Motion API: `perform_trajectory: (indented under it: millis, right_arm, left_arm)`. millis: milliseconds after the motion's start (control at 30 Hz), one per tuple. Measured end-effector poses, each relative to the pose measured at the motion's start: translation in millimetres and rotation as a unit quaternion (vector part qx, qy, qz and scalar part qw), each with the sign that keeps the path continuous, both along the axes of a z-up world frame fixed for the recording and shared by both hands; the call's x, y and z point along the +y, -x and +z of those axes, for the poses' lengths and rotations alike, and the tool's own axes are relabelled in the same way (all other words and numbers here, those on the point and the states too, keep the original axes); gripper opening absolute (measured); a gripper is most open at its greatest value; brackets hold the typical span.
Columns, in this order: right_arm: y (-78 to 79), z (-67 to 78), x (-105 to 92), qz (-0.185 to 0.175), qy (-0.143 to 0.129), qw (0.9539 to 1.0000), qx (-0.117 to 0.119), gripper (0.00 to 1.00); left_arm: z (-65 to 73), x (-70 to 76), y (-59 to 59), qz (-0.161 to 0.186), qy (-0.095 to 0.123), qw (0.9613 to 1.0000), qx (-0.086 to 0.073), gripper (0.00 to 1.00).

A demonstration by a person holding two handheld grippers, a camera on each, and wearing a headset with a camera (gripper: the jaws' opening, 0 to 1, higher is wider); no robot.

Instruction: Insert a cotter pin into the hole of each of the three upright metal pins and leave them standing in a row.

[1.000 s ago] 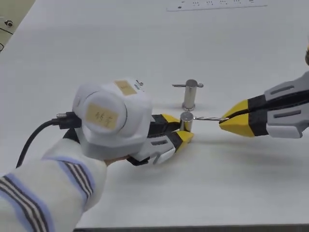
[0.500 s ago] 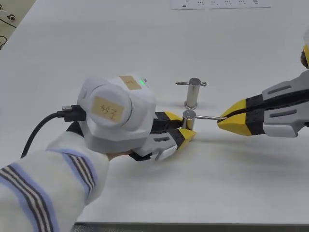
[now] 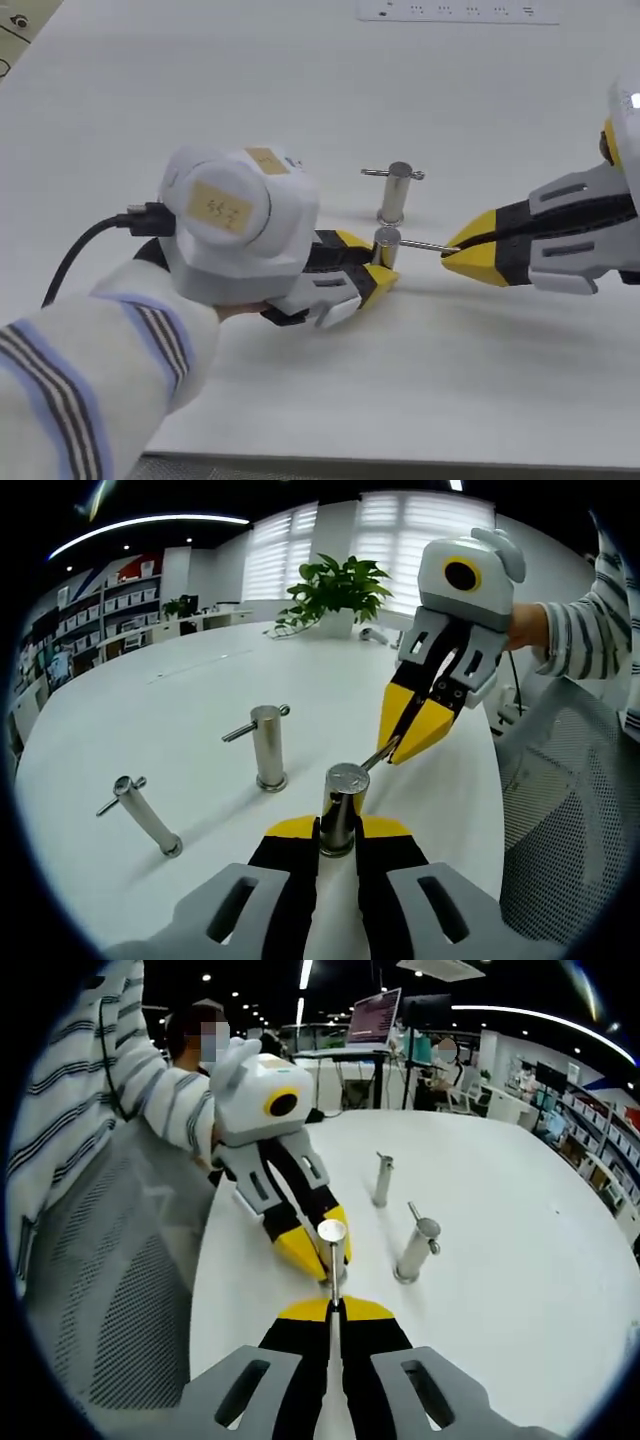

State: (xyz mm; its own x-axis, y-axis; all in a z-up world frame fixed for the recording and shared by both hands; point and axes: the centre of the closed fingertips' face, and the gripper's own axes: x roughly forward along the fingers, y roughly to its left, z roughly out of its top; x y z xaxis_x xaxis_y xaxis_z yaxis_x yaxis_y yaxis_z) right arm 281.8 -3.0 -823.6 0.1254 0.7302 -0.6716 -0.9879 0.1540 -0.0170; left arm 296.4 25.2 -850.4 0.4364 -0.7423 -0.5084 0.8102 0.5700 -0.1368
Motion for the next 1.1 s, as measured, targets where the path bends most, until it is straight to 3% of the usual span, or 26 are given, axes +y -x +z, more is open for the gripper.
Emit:
perform_trajectory:
  millis: [500,1100]
  right_arm:
    - [0.0,-3.5,-1.6,-0.001,0.026,0.9996,-0.007,0.04]
    - [-1.3,-5.6,-2.5,-0.021,0.026,0.9994,-0.008,0.04]
  left_arm:
    - [-0.8,-0.8,0.2,0.003,0.0,1.0,0.001,0.12]
    - [-1.4,-2.0,0.8,0.003,-0.007,1.0,0.0,0.12]
